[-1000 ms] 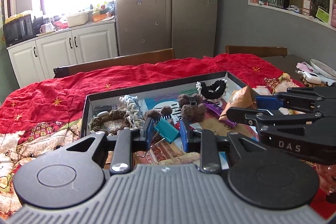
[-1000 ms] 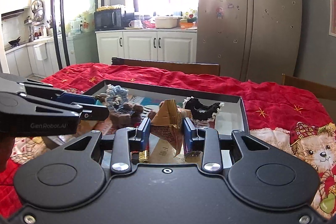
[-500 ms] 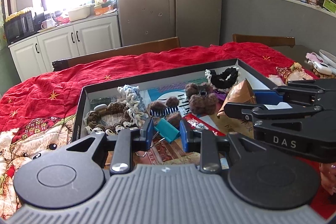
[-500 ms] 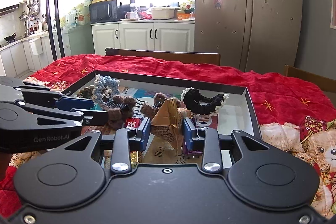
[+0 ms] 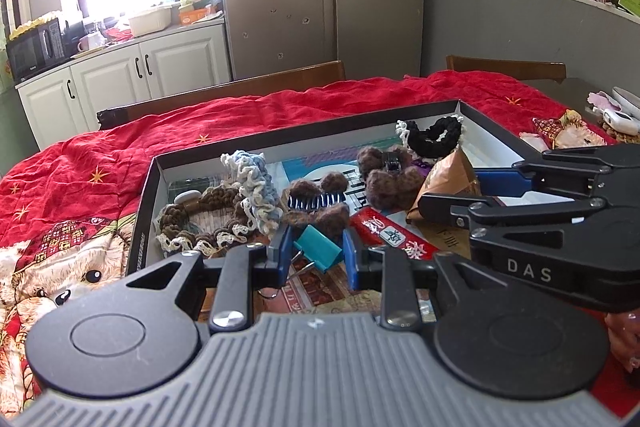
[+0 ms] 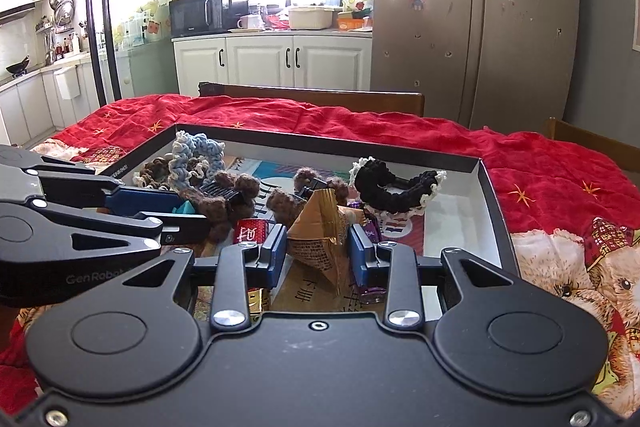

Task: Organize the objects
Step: 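Grasp blue binder clips with left tool while right tool grasps brown paper pyramid, lift over box, then lower left tool into box and open it while right tool releases the pyramid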

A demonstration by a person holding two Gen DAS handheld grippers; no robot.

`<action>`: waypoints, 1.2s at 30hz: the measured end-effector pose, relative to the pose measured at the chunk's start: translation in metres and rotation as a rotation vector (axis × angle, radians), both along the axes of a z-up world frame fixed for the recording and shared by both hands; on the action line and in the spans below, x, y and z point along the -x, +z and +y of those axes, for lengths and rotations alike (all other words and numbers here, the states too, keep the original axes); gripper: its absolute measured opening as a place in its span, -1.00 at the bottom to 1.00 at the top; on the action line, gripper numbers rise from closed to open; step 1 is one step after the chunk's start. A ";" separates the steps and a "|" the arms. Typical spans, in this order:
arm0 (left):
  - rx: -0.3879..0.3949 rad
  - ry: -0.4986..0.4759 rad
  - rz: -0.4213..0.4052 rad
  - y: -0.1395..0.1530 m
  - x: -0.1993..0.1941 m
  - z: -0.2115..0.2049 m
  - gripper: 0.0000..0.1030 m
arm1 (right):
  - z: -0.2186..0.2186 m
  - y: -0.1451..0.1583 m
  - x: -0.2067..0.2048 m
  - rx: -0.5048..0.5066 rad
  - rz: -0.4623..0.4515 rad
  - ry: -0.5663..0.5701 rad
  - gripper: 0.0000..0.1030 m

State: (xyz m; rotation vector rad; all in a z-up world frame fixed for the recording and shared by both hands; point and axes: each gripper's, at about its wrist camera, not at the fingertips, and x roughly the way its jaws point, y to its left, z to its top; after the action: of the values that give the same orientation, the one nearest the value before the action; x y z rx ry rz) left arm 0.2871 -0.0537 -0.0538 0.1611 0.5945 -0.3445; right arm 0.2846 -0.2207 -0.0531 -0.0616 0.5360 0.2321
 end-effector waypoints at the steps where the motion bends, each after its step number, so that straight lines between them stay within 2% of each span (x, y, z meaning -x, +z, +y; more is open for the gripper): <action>1: -0.001 0.001 0.001 -0.001 0.000 0.000 -0.40 | 0.000 -0.001 -0.001 0.002 0.002 0.000 -0.37; 28: -0.005 0.007 0.031 -0.011 -0.004 0.000 -0.39 | 0.003 -0.005 -0.004 0.012 0.009 0.005 -0.37; 36: -0.005 -0.001 0.030 -0.011 -0.003 0.000 -0.27 | 0.003 -0.006 -0.004 0.014 0.010 0.005 -0.35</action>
State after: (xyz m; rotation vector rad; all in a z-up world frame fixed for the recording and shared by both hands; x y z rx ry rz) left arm 0.2899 -0.0534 -0.0652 0.1610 0.6253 -0.3468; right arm 0.2887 -0.2178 -0.0587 -0.0758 0.5471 0.2334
